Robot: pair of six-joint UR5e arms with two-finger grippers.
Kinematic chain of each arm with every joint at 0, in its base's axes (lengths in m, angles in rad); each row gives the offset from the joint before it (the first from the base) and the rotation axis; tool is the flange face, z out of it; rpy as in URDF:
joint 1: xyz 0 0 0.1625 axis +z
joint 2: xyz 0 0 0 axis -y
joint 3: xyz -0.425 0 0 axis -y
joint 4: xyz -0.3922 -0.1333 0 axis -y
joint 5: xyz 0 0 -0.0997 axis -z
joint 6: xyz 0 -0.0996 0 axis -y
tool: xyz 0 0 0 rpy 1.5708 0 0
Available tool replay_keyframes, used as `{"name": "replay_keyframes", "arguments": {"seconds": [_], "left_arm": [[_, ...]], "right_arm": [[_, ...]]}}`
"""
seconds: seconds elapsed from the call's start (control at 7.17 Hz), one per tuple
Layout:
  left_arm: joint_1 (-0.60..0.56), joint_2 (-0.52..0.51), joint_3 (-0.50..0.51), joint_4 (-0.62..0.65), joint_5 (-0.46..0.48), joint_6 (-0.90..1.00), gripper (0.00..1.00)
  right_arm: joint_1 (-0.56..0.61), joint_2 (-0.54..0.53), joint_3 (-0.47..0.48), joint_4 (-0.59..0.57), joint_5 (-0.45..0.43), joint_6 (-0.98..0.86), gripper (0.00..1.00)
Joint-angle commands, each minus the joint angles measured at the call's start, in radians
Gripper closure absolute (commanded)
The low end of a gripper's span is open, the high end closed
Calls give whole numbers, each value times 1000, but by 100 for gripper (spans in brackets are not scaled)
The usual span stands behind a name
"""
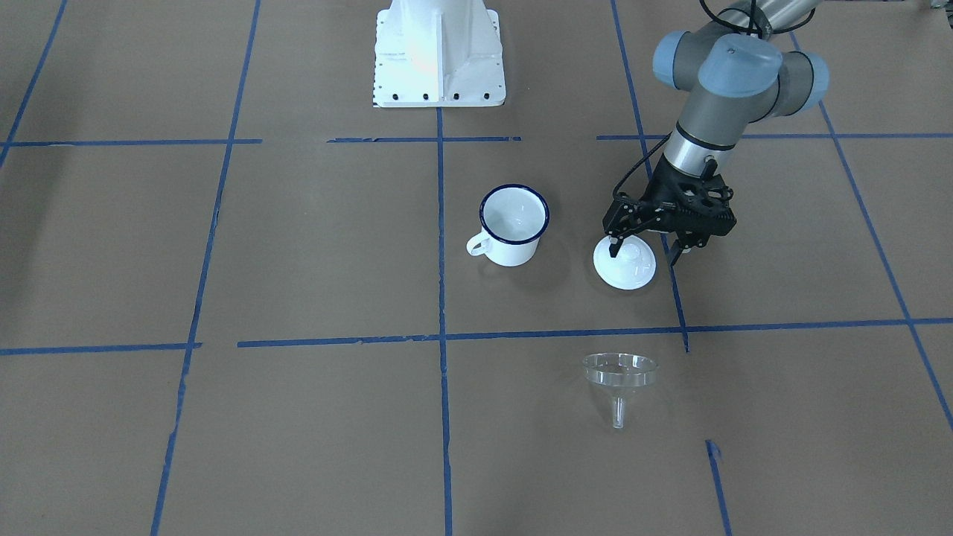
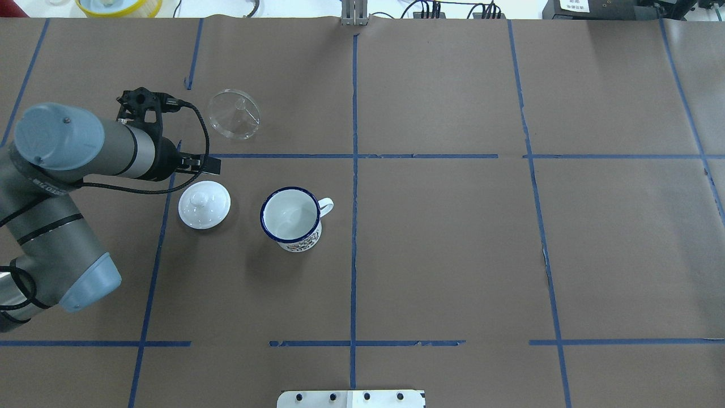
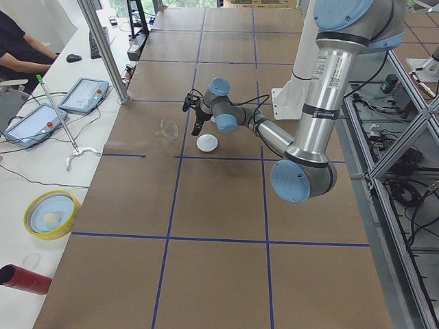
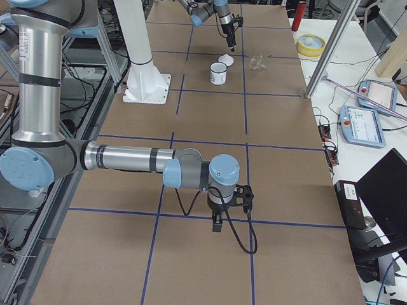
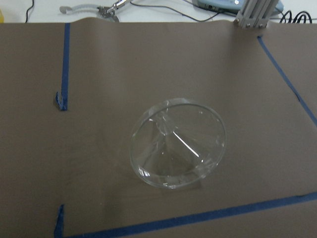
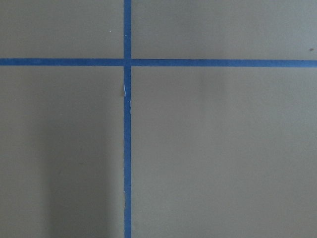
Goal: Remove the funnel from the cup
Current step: 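Move the left gripper over the round white lid and lower it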
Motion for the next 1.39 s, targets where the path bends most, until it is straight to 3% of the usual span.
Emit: {"name": "replay_keyframes", "arguments": {"seconds": [0.0, 0.42, 1.25], "left_arm": [[-3, -70, 8, 163, -53, 35, 0], [-2, -66, 78, 142, -72, 40, 0], [11, -52, 91, 142, -72, 40, 0]], "right_arm": [[0, -1, 0, 0, 0, 0, 0], [0, -1, 0, 0, 0, 0, 0], [0, 1, 0, 0, 0, 0, 0]]}}
